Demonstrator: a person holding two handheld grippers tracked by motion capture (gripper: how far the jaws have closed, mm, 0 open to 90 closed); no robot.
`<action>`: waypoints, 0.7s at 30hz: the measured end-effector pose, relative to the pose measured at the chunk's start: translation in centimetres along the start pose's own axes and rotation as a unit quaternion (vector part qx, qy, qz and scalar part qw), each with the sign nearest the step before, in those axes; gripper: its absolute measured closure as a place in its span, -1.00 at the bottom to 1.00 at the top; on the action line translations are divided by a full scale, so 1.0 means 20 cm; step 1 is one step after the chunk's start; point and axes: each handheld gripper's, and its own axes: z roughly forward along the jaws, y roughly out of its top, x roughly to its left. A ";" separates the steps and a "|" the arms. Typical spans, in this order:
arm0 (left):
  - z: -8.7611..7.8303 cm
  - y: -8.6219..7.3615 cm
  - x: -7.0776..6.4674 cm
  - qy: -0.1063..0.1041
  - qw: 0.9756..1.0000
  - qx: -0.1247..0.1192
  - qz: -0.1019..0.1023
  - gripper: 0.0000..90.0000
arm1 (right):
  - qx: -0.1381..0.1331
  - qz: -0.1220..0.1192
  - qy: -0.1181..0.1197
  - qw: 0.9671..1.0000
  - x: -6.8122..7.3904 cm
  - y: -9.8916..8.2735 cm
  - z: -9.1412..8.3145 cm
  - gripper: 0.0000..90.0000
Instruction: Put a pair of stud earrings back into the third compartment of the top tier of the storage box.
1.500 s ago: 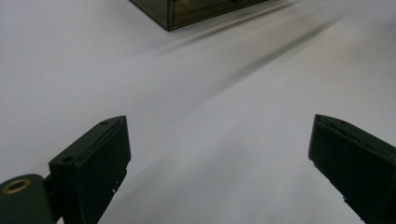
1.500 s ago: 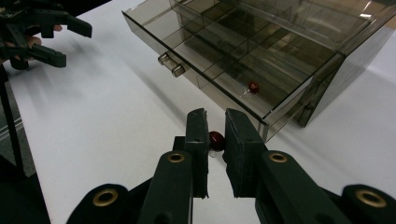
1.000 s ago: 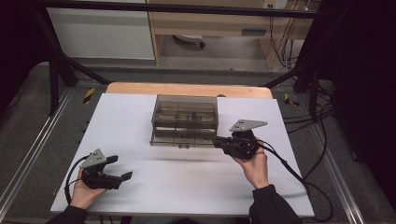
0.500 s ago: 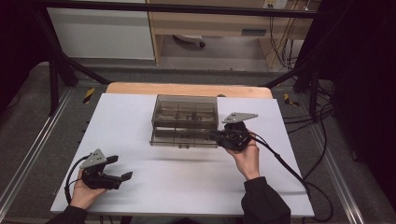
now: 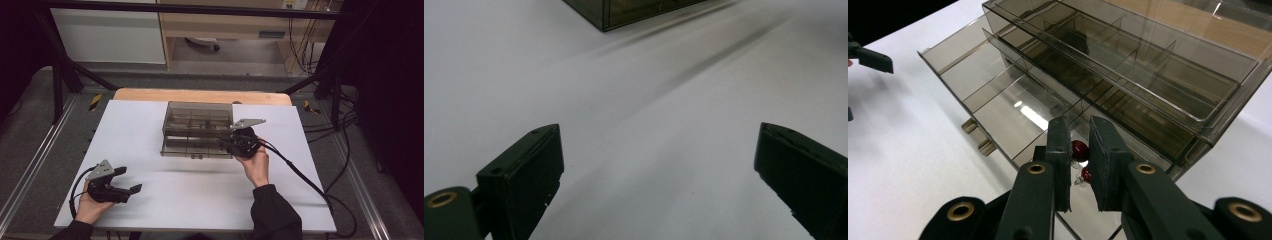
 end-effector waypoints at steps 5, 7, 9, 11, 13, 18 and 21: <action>0.00 0.00 0.00 0.000 1.000 0.000 0.000 -0.87 | 0.002 0.000 0.000 1.000 -0.01 -0.01 0.04 0.77; 0.00 0.00 0.00 0.000 1.000 0.000 0.001 -0.87 | 0.006 0.004 0.000 1.000 -0.01 -0.01 0.06 0.77; 0.00 0.00 0.00 0.000 1.000 0.000 0.000 -0.87 | 0.006 0.004 0.001 1.000 -0.01 -0.01 0.07 0.77; 0.00 0.00 0.00 0.000 1.000 0.000 0.000 -0.87 | 0.006 0.003 0.001 1.000 -0.01 -0.02 0.09 0.77; 0.00 0.00 0.00 0.000 1.000 0.000 0.000 -0.87 | 0.007 0.004 0.000 1.000 -0.01 -0.02 0.11 0.77; 0.00 0.00 0.00 0.000 1.000 0.000 0.000 -0.87 | 0.011 0.004 0.000 1.000 -0.01 -0.03 0.14 0.76; 0.00 0.00 0.00 0.000 1.000 0.000 0.000 -0.87 | 0.014 0.005 0.002 1.000 -0.01 -0.04 0.14 0.71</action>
